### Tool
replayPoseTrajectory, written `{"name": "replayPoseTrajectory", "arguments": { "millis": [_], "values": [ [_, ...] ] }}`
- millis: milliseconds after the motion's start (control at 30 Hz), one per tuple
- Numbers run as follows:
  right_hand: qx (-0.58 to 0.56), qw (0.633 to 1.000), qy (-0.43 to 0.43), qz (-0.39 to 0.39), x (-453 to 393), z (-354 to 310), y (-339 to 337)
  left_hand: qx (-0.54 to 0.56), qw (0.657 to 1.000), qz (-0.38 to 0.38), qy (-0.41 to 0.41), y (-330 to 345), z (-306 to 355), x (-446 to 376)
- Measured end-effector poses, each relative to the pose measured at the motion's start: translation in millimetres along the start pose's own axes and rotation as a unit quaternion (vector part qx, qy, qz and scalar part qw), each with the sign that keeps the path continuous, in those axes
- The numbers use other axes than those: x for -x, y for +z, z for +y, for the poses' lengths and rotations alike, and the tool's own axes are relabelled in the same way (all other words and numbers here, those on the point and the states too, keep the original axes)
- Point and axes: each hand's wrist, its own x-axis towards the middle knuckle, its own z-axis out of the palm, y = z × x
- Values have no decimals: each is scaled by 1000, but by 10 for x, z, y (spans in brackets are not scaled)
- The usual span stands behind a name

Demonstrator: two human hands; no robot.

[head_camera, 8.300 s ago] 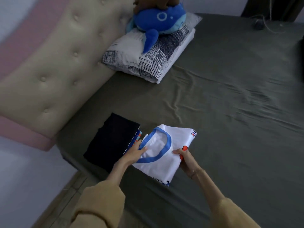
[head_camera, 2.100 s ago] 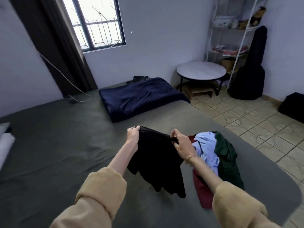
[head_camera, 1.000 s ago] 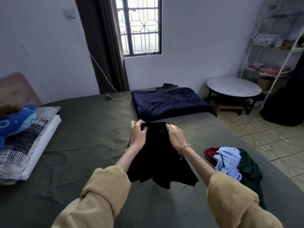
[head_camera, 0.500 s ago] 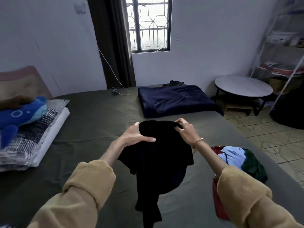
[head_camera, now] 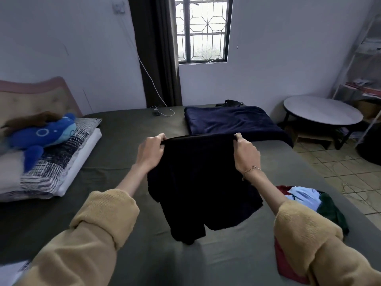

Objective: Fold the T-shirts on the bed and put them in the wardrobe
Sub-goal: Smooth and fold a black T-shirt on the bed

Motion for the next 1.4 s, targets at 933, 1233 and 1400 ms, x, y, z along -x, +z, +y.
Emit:
{"name": "replayPoseTrajectory", "arguments": {
  "millis": [933,1233,1400],
  "values": [
    [-108,992,5,-68,-142,-81,317,24,979,7,-203,-80,-989,48],
    [35,992,2,-119,-69,65,659,94,986,-34,-134,-179,-1171,402],
    [161,927,35,-338,419,300,957,2,921,-365,-137,254,-1320,1016]
  ]
}}
